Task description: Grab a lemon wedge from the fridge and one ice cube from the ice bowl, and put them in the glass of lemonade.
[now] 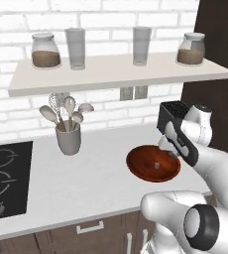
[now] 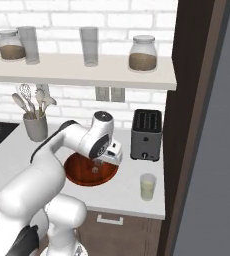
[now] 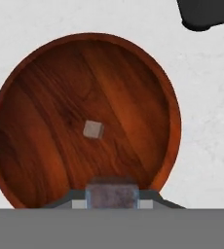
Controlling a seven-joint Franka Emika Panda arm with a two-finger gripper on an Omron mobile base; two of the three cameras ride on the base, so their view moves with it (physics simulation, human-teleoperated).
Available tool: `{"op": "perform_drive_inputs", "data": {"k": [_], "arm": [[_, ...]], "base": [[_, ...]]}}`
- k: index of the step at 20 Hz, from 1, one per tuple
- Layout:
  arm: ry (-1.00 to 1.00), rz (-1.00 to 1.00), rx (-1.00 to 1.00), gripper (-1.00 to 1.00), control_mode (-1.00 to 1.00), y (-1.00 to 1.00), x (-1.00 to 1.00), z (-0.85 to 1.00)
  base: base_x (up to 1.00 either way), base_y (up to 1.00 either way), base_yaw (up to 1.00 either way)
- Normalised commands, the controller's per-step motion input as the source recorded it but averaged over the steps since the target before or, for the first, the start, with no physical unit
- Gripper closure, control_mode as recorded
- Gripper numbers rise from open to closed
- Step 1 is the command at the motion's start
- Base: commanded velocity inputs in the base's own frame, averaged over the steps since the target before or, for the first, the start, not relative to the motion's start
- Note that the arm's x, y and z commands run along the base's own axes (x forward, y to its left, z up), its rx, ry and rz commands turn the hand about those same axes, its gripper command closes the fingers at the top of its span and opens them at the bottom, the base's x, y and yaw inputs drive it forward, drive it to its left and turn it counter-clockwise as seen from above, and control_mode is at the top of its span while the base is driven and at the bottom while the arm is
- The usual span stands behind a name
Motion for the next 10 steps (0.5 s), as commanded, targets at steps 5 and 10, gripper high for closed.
{"op": "perform_drive_inputs", "data": {"k": [5,10], "arm": [[-0.02,-0.11,-0.09,1.00,-1.00,-0.30,-0.11,0.21],[0.03,-0.18,-0.37,1.00,-1.00,-0.18,-0.02,0.50]], "base": [[0.00,0.00,0.00],[0.00,0.00,0.00]]}}
